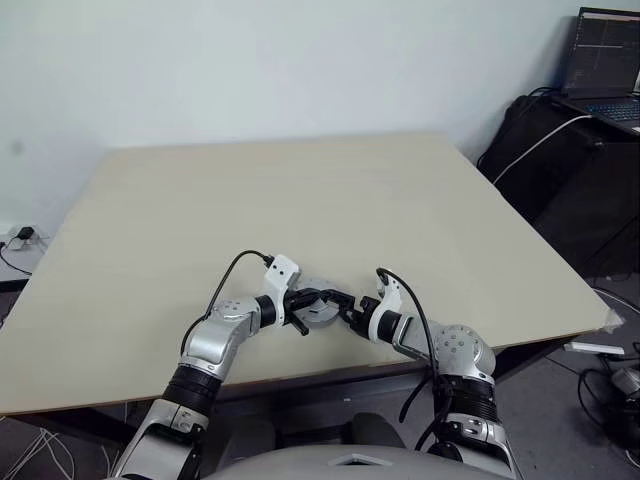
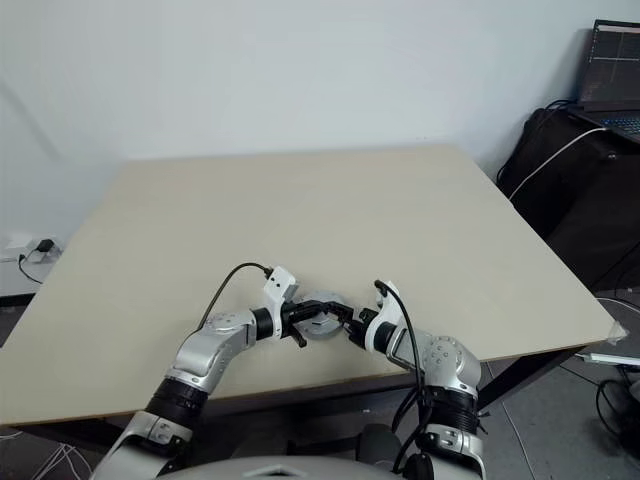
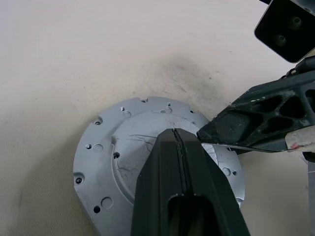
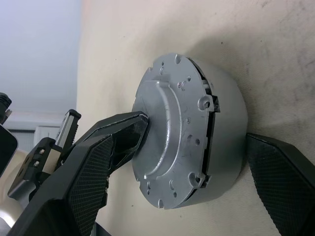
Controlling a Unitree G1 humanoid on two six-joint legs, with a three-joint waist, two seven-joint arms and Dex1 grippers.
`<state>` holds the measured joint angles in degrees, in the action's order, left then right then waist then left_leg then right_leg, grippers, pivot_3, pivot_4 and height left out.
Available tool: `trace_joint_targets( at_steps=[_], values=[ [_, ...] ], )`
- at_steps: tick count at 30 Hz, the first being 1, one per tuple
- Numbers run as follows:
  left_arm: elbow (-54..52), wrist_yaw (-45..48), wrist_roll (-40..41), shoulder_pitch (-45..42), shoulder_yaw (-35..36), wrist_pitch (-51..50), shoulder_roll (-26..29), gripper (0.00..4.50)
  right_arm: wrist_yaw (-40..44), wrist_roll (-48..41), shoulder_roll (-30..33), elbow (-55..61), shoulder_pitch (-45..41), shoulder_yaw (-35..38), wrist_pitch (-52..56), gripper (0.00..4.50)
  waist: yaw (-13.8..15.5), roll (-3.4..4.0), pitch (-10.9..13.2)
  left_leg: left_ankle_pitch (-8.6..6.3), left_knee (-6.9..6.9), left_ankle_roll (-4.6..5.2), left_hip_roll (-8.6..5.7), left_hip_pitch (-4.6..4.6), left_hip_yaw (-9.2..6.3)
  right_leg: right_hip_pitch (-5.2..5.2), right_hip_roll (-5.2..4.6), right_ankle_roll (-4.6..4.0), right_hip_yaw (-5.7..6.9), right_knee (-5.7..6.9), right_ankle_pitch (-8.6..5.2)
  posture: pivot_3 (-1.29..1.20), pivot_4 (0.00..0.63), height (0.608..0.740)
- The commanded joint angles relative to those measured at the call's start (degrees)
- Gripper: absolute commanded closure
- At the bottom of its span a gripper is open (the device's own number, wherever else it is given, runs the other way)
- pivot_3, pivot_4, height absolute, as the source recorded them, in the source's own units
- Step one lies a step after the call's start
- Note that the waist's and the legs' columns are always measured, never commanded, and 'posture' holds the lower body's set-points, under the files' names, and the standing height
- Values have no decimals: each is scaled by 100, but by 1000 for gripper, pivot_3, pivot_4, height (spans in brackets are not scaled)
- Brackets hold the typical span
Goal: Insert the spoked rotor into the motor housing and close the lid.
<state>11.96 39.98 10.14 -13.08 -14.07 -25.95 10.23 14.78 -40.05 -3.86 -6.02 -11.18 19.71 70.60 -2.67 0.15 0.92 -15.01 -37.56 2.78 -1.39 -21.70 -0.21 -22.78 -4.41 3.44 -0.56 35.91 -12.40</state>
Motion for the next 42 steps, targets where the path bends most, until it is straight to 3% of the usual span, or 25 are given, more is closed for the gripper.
trace_joint_targets(
  at_steps=[1,7,10,15,19,33,42],
  values=[
    [2,6,-49,55,-115,-95,-4,4500,189,-341,-233,-21,-5,-237,401,16,-8,-1,0,-1,2,-1,0,-1,0,-4,1,0,0,0,0,0,0,740],
    [9,-71,-55,122,-24,-44,29,4500,187,-432,-235,-5,-21,-130,382,16,-36,-4,-2,-7,20,-11,0,-5,0,-24,20,-3,-8,-1,-3,0,0,740],
    [-49,-94,-47,214,42,-35,91,4500,188,-452,-214,22,5,-126,423,622,-33,-2,0,-3,27,-4,8,-8,0,-23,29,-5,-12,-1,-4,0,0,740],
    [-185,-170,-47,402,195,-52,183,4500,201,-436,-140,34,15,-125,521,2172,-51,-1,0,-2,32,-4,18,-30,1,-60,41,-10,-20,2,-6,0,0,740],
    [-277,-242,-21,562,310,-54,214,4500,208,-407,-64,23,38,-162,550,3086,-59,11,-2,-3,31,-6,31,-19,1,-61,49,-25,-21,1,-14,0,0,740],
    [-529,-489,95,975,649,-49,224,4500,248,-434,11,224,135,-385,815,3168,-57,12,-7,-10,31,-18,31,-14,3,-57,53,-24,-22,0,-13,0,0,740],
    [-573,-546,108,1060,603,-53,215,4500,255,-262,-78,358,179,-614,211,3168,-60,13,-6,-13,31,-23,42,-13,3,-59,65,-30,-22,1,-17,0,0,740]
  ],
)
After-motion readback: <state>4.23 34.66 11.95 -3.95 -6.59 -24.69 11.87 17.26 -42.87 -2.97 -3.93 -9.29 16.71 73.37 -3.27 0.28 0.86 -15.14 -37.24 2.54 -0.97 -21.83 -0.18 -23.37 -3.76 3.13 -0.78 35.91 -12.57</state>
